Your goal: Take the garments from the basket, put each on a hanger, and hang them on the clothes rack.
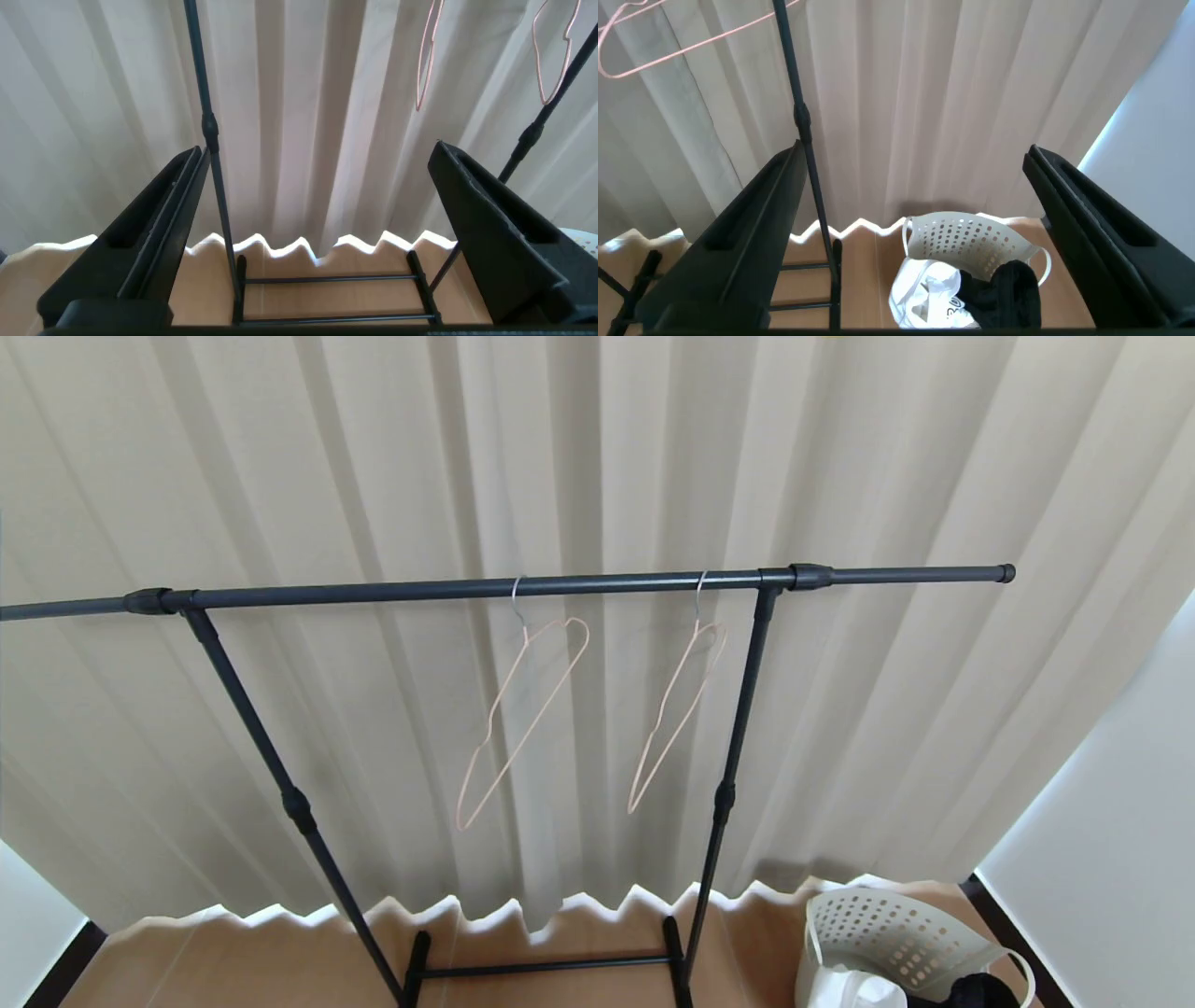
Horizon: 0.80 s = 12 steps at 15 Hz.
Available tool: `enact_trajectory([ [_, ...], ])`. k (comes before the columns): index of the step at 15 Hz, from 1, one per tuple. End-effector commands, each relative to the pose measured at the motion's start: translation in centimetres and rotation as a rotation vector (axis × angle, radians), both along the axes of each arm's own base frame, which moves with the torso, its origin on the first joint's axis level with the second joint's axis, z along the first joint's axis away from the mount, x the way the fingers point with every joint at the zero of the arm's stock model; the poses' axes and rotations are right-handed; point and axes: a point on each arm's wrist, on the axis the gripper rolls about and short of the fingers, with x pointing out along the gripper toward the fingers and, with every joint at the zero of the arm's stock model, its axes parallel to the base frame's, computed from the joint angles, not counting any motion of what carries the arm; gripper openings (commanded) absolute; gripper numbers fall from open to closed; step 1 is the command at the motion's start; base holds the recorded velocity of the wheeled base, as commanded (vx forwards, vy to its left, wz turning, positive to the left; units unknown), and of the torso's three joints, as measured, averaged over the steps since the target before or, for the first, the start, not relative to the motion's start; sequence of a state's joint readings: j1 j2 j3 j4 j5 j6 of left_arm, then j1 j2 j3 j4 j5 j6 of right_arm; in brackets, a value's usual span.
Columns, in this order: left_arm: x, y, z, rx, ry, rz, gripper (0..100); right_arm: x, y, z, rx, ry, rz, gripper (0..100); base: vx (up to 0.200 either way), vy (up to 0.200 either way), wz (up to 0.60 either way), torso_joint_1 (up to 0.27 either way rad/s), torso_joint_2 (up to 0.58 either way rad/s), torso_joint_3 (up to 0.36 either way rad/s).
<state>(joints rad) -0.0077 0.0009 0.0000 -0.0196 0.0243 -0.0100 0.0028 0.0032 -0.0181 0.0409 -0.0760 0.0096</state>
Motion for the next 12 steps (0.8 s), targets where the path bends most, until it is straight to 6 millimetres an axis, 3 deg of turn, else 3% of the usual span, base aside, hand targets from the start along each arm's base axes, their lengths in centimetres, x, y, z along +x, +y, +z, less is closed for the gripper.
enact_trajectory([
  [1, 0.01, 0.00, 0.01, -0.001, 0.000, 0.000, 100, 0.01, 0.00, -0.01, -0.002, 0.003, 0.003, 100, 0.000, 0.000, 0.00, 0.000, 0.00, 0.000],
  [12, 0.01, -0.01, 0.01, 0.004, 0.000, -0.004, 100, -0.01, 0.01, 0.08, 0.012, -0.005, 0.005, 100, 0.000, 0.000, 0.00, 0.000, 0.00, 0.000],
])
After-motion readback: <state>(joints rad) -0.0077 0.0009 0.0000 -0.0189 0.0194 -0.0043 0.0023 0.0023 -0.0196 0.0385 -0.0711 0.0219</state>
